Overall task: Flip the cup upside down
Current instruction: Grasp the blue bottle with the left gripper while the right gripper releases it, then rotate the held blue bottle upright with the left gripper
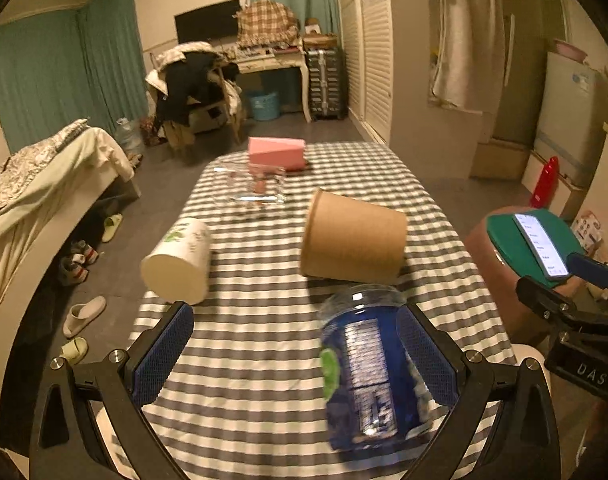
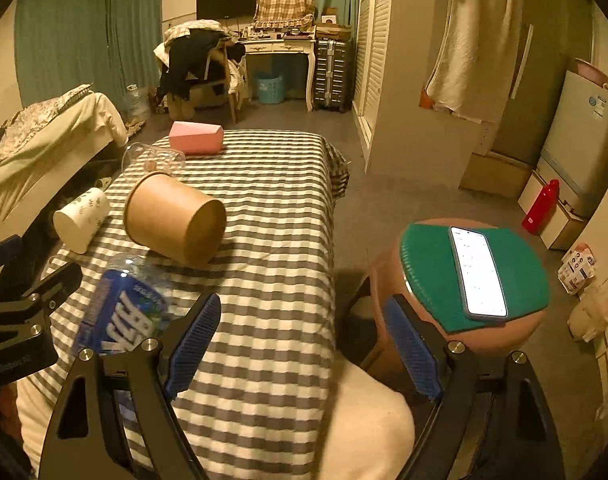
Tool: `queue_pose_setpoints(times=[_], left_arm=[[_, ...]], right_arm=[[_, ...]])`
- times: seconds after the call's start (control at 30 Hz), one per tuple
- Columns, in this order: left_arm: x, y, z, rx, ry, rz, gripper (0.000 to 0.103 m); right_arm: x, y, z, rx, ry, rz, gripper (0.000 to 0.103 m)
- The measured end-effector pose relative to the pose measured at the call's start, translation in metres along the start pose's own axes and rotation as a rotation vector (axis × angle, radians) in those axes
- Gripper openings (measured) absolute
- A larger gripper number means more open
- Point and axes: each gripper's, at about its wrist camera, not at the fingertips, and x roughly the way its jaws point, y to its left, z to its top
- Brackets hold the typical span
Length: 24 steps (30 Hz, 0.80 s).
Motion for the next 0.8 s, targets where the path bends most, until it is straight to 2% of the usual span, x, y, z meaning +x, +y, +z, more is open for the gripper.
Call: queue_pose_setpoints(times=[0.13, 0.37, 0.47, 0.53, 0.7, 0.8], left_arm=[[0.019, -0.008, 0.011, 0.021, 0.071, -0.046, 0.103], [0.069, -0.031, 0.020, 0.114, 0.256, -0.102, 0.100], [0.087, -0.036, 0.020, 0.131, 0.335, -0.137, 0.088], [0.095, -0.037, 0.021, 0.132, 0.382, -0.158, 0.074], [0.101, -0.049, 0.019, 0.233, 0.425, -0.165, 0.074], [0.102, -0.047, 0.018, 0.240, 0.447, -0.191, 0.074]], right_arm=[[0.009, -0.007, -0.001, 0.001, -0.003, 0.033, 0.084], [0.035, -0.014, -0.008, 0.016, 0.035, 0.085, 0.084], [0.043, -0.016, -0.010, 0.024, 0.050, 0.093, 0.084], [0.048, -0.018, -0.010, 0.028, 0.057, 0.099, 0.084], [0.055, -0.022, -0.010, 0.041, 0.066, 0.111, 0.084], [0.056, -0.022, -0.011, 0.049, 0.066, 0.114, 0.084]])
